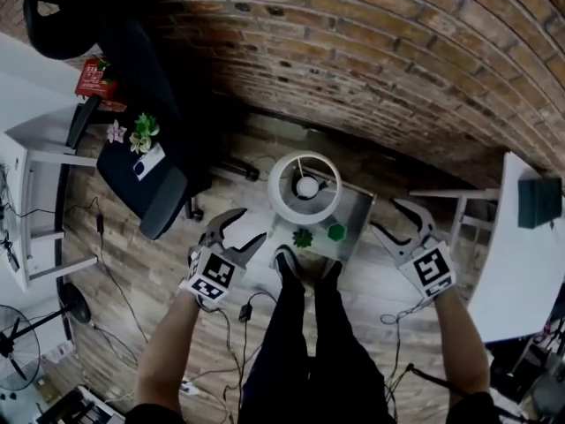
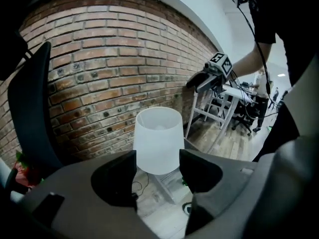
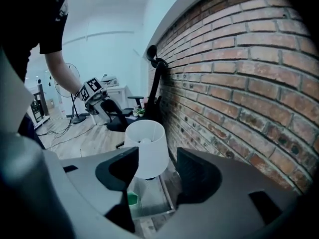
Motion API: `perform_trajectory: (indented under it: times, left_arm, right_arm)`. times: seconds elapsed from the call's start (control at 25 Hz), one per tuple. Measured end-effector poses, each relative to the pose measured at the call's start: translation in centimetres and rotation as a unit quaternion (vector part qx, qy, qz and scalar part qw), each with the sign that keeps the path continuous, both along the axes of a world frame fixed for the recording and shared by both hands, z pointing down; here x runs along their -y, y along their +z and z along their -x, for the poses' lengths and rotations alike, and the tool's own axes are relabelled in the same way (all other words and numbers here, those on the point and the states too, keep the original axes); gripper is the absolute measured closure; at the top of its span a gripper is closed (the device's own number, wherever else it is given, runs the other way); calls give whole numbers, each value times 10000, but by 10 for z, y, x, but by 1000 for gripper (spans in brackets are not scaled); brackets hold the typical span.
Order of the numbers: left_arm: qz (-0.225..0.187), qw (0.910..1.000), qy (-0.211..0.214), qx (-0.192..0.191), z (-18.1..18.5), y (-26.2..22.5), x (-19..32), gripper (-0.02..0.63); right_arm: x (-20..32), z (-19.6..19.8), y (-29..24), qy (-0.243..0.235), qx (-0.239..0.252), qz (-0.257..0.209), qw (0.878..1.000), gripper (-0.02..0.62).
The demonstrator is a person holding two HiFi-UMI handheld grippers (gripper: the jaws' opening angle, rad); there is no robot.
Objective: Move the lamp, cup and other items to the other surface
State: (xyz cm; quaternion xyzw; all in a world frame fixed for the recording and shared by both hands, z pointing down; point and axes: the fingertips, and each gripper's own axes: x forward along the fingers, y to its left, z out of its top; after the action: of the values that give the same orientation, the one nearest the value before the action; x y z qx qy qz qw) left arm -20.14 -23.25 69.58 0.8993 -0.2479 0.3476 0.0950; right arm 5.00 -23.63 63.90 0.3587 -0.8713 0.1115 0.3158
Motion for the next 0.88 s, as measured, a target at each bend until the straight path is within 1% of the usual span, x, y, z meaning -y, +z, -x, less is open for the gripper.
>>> perform_trajectory:
  times: [0.08, 0.28, 0.44, 0.56, 0.68, 0.88]
  left_arm:
    - [6, 9998, 108, 168, 1, 30, 3, 342]
    - [256, 9991, 167, 284, 5, 89, 16, 334]
    - [428, 9967, 451, 521, 6, 131, 21, 330]
    - [522, 9947, 636, 612, 5, 158, 25, 327]
    - [638, 9918, 853, 704, 1, 182, 27, 323]
    - [696, 9873, 1128, 875, -4, 224, 34, 308]
  right_arm:
    - [2, 0, 29, -108, 5, 97, 9999, 347]
    - [5, 9, 94, -607, -118, 366, 9974, 334]
    - [8, 19, 137, -1078, -285, 372, 9931, 333]
    - [11, 25, 167, -1226, -352, 466, 9907, 330]
    - [14, 28, 196, -1185, -320, 651, 9903, 321]
    - [15, 36, 244, -1604, -474, 648, 9838, 308]
